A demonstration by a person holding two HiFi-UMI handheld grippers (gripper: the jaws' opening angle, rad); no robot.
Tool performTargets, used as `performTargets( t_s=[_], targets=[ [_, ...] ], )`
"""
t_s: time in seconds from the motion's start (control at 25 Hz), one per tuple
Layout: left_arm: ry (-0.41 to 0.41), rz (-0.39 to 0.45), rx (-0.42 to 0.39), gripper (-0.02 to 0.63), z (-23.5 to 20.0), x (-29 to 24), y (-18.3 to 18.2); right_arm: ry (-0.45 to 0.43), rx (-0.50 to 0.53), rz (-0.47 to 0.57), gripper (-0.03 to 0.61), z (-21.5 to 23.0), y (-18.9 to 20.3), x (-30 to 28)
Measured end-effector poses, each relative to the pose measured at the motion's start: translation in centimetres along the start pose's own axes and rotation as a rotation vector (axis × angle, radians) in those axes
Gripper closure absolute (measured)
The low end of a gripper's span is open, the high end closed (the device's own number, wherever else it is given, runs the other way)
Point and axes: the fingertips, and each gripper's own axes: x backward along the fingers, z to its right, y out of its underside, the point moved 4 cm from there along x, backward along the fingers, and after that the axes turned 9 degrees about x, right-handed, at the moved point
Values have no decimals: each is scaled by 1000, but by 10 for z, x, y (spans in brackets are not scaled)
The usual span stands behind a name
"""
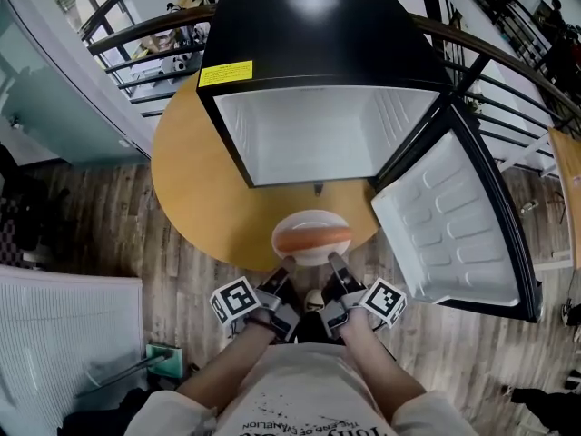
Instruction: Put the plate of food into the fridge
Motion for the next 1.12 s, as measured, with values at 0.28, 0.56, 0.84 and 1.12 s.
performTargets(
  t_s=[0.28, 0.56, 0.84, 1.12],
  targets=[
    [-7, -13, -7, 581, 0, -20, -17, 19, -3, 6, 546, 6, -11, -21],
    [-6, -26, -12, 581, -2, -43, -35, 12, -10, 6, 546, 14, -24, -45],
    [-15, -16, 4, 581, -4, -62, -51, 16, -8, 6, 546, 19, -35, -68],
    [-20, -11, 4, 581, -11, -82, -68, 32, -14, 4, 546, 29, -43, -92]
  ],
)
